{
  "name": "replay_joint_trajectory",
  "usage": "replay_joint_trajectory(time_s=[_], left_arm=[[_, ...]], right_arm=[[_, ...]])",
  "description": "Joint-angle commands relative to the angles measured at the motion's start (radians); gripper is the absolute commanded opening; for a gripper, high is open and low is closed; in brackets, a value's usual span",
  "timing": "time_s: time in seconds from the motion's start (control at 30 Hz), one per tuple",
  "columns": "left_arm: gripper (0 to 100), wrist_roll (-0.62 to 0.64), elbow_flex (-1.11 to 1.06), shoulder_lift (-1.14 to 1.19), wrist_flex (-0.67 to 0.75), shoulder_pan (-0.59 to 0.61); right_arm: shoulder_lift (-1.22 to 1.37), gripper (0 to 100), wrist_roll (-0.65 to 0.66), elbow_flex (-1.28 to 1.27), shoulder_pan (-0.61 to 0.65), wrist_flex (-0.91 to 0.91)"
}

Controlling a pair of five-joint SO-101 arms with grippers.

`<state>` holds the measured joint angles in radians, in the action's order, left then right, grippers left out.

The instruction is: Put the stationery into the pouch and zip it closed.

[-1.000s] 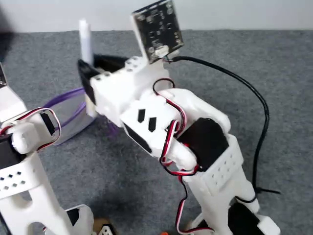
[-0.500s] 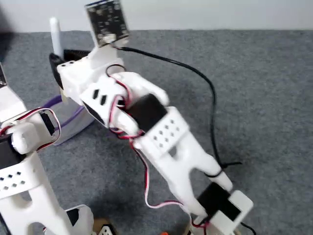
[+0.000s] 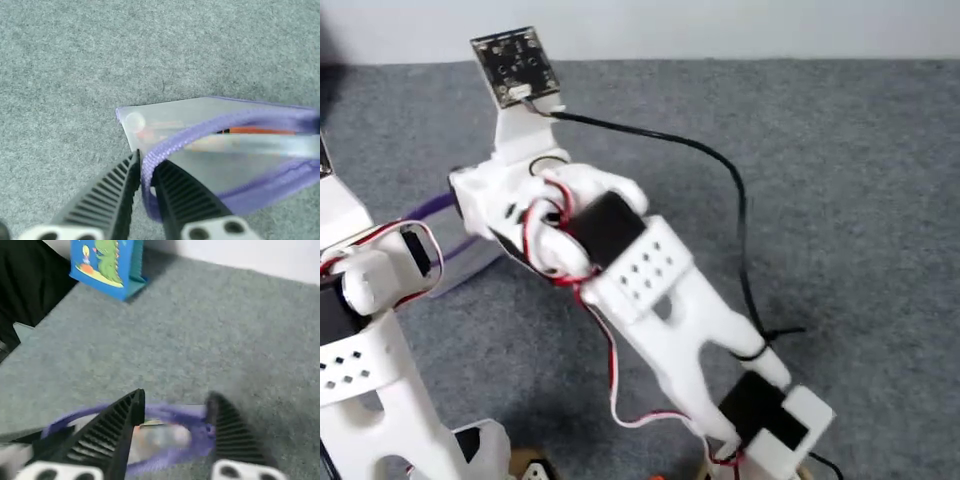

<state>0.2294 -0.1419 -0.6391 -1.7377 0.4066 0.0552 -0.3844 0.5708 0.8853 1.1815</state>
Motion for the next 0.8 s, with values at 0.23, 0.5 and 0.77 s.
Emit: replay_joint_trajectory(time_s=[0.23, 0.5, 0.77], left_arm=[[1, 0.009, 0.002, -0.008, -0.009, -0.009], [1, 0.009, 0.002, -0.008, -0.009, -0.009], [1, 0.009, 0.002, -0.008, -0.012, -0.009]], right_arm=[[-0.160, 25.5, -0.009, 0.005, -0.174, 0.142], [-0.048, 25.8, 0.023, 0.003, -0.142, 0.446], [0.157, 25.8, 0.075, 0.005, -0.097, 0.398]])
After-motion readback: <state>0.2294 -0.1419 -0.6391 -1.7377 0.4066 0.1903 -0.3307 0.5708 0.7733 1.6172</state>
